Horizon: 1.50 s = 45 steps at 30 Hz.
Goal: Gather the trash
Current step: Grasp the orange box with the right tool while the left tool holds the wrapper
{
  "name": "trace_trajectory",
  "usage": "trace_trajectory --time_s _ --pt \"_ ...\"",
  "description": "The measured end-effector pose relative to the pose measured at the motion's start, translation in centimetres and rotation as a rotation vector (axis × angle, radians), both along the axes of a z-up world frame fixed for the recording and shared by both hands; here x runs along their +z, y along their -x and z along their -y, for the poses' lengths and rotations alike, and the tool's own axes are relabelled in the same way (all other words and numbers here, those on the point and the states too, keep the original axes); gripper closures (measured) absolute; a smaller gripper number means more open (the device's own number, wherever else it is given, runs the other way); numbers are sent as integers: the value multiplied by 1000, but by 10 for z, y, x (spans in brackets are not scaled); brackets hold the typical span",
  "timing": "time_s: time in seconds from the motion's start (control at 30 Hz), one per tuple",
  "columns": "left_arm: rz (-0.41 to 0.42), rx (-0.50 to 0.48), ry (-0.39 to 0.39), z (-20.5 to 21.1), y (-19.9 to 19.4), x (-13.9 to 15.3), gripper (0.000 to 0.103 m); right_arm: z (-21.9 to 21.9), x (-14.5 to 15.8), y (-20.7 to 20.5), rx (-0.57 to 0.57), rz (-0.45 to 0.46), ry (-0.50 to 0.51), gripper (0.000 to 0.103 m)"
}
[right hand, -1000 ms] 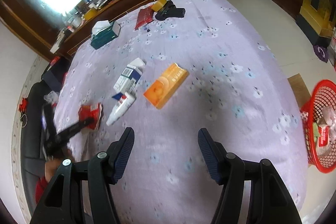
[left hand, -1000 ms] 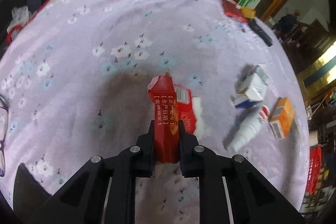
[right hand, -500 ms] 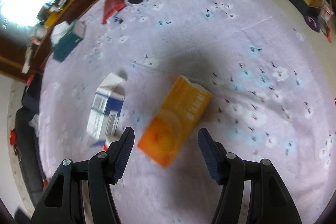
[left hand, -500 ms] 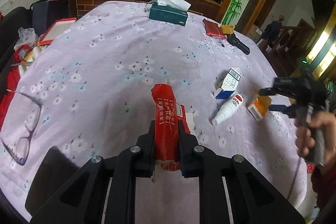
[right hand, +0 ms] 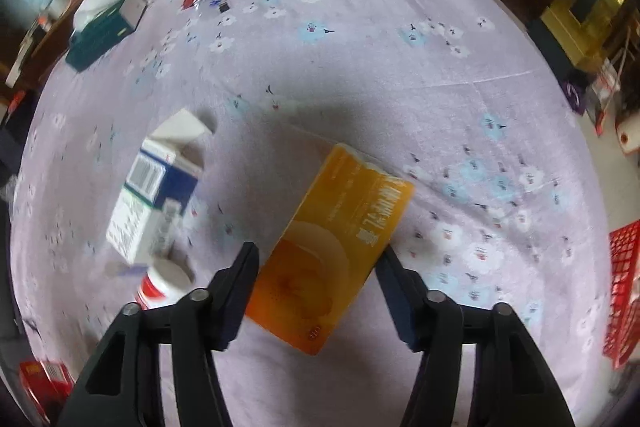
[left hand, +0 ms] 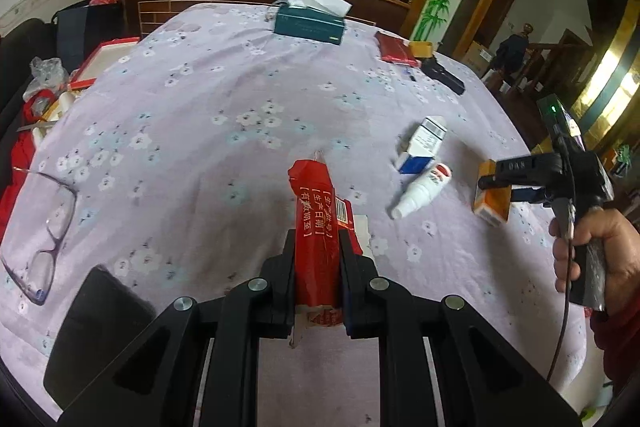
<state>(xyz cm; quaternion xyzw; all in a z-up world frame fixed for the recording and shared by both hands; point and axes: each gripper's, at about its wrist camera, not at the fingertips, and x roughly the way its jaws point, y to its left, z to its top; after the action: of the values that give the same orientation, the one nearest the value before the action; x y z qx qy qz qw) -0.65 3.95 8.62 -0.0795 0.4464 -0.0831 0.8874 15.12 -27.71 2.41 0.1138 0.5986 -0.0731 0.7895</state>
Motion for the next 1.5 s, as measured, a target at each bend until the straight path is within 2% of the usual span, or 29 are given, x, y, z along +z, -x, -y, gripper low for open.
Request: trace_trajectory --time_s 0.13,0.2,0.3,0.37,0.4,0.53,0.7,0.77,0.8,0.83,1.07,1.3,1.5 --pt "-4 -33 8 15 5 -1 87 4 5 30 89 -8 -8 47" --pt "-8 -51 9 23 8 -2 87 1 8 50 179 1 -50 47" --pt "-16 -75 18 35 12 -3 87 -11 7 74 305 -15 0 47" --pt "-19 -92 18 44 16 -4 87 -17 6 89 383 -20 -6 47" --pt "-21 -102 18 49 18 -4 87 -17 5 93 389 -20 6 46" --pt "-22 -120 18 62 21 -3 87 -11 2 101 347 -8 6 39" --pt "-14 -123 8 69 29 1 87 -9 -4 112 307 -4 -21 39" --pt "-8 -119 5 70 33 3 87 -9 -7 116 296 3 -26 40" --pt "-5 -117 2 71 35 3 87 -9 -7 117 292 7 -24 46" --pt "-1 -115 0 72 37 4 87 -10 -7 118 289 13 -22 46" --pt "14 -114 4 89 54 10 87 8 26 151 256 125 -84 48" --pt "53 -172 4 134 72 26 87 33 46 204 206 183 -139 48" --pt "83 -268 7 189 90 43 87 78 55 248 123 205 -180 48"
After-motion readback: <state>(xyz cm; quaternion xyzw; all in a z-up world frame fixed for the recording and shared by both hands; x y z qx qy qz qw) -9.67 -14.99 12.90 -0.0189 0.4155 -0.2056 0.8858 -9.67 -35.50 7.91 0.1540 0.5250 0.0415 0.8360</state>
